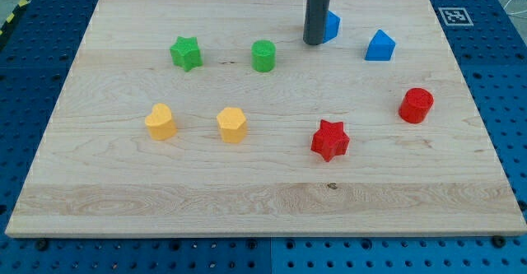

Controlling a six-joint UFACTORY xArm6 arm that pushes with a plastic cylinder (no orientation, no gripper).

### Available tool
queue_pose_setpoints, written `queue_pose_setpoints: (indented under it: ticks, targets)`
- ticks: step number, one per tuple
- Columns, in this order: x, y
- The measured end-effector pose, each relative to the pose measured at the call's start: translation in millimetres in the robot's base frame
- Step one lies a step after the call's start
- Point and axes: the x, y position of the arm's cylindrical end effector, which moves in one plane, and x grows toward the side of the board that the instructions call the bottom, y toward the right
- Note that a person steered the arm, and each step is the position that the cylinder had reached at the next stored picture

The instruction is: Push the blue cube to the top center

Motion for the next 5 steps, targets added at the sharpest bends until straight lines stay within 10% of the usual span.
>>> queue_pose_setpoints:
  ticks: [5]
  targets:
    - [-26, 29]
